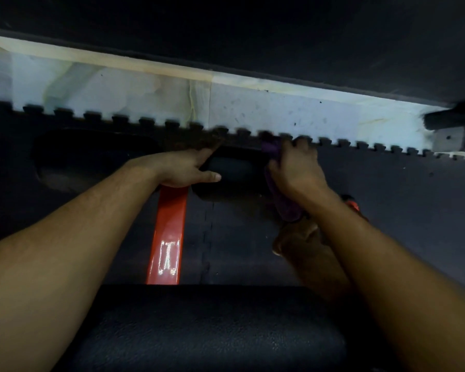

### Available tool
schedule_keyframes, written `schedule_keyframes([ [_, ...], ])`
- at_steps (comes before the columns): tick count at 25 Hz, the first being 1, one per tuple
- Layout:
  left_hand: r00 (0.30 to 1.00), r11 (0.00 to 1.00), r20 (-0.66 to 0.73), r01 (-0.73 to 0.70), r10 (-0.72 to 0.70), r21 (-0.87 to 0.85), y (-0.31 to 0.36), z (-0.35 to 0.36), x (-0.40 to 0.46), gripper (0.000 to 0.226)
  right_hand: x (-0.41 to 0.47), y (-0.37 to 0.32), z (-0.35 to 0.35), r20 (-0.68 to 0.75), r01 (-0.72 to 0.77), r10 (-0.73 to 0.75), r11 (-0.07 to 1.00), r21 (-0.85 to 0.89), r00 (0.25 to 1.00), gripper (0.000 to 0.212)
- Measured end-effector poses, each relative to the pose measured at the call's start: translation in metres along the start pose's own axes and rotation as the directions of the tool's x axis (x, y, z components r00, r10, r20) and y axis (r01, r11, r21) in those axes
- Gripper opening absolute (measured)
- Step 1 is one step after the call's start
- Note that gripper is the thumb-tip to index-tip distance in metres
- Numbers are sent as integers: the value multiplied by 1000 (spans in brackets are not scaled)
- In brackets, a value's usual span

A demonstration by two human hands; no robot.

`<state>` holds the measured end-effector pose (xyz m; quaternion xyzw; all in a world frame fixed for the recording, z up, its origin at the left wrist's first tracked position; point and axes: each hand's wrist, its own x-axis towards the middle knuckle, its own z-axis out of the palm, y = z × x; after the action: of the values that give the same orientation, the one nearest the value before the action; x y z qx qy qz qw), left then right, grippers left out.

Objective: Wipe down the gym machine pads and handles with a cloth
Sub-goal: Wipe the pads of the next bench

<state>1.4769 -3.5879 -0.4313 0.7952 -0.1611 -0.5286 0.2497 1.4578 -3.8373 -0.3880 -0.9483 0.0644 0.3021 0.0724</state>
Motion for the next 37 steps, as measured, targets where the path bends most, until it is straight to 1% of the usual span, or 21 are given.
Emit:
schedule_keyframes([
  [3, 999, 997, -40, 31, -34, -71, -5, 2, 4, 72, -29, -43, 24, -62, 321, -336, 930, -176, 940, 60],
  [5, 991, 991, -112, 53, -67, -124, -1, 4, 7, 51, -18, -43, 22, -78, 393, -414, 898, -198, 907, 59],
  [6, 984, 986, -148, 77, -99, -147, 2, 6, 7, 43, -5, -32, 15, -65, 377, -394, 907, -190, 917, 56],
  [7, 974, 980, -180, 103, -134, -171, 3, 9, 7, 41, 3, -17, 9, -41, 288, -297, 946, -151, 954, 55],
  [9, 960, 974, -231, 111, -157, -199, 7, 11, 8, 45, -8, 8, 2, -16, 28, -29, 996, -87, 999, 56],
  [10, 956, 975, -256, 88, -140, -203, 12, 9, 4, 47, -25, 9, 7, -55, 28, -32, 996, -87, 998, 56],
  [13, 949, 976, -283, 82, -138, -201, 14, 10, 2, 55, -56, -26, 36, -30, 333, -342, 929, -159, 939, 56],
  [14, 944, 976, -298, 85, -142, -199, 13, 11, 1, 57, -48, -34, 42, -60, 366, -379, 917, -158, 923, 57],
  [16, 943, 982, -310, 73, -125, -174, 14, 9, -2, 46, -18, -36, 35, -146, 319, -338, 937, -143, 930, 52],
  [18, 966, 984, -230, 82, -117, -155, 6, 3, -2, 39, 8, -24, 20, -139, 203, -214, 975, -85, 967, 43],
  [19, 980, 992, -181, 61, -81, -112, 4, -3, -2, 47, 15, -10, 17, -134, 141, -150, 987, -73, 980, 39],
  [21, 997, 1000, -80, -17, 18, 14, 2, -10, -6, 83, 21, 19, 7, -100, 11, -9, 1000, 15, 995, 36],
  [23, 998, 998, -60, -18, 22, 54, -5, -9, -2, 95, 16, 27, -3, -77, -57, 64, 995, 87, 995, 36],
  [25, 996, 1000, -91, -14, 14, -2, -6, -8, -2, 83, 7, 0, 0, -121, 93, -85, 994, 63, 989, 40],
  [27, 986, 994, -152, -86, 75, -71, -6, -11, -2, 52, -9, -44, 16, -175, 391, -387, 920, -8, 906, 50],
  [28, 982, 988, -142, -136, 125, -75, -8, -13, -2, 42, -18, -58, 27, -142, 480, -484, 875, -69, 863, 56],
  [29, 980, 981, -93, -184, 177, -68, -9, -13, -4, 40, -23, -64, 35, -96, 504, -518, 852, -140, 850, 62],
  [30, 986, 987, -35, -162, 161, -25, -10, -14, -6, 46, -22, -62, 38, -64, 499, -518, 845, -193, 853, 66],
  [31, 997, 998, 15, -71, 70, 1, -10, -15, -10, 55, -17, -53, 34, -35, 477, -493, 854, -208, 869, 66],
  [33, 997, 989, -5, 76, -76, 126, -12, -14, -13, 76, -6, -25, 23, -37, 381, -393, 908, -174, 919, 61],
  [37, 999, 991, -34, 23, -19, 131, -9, -18, -13, 99, 13, 12, -2, -66, 152, -149, 988, 36, 987, 43],
])
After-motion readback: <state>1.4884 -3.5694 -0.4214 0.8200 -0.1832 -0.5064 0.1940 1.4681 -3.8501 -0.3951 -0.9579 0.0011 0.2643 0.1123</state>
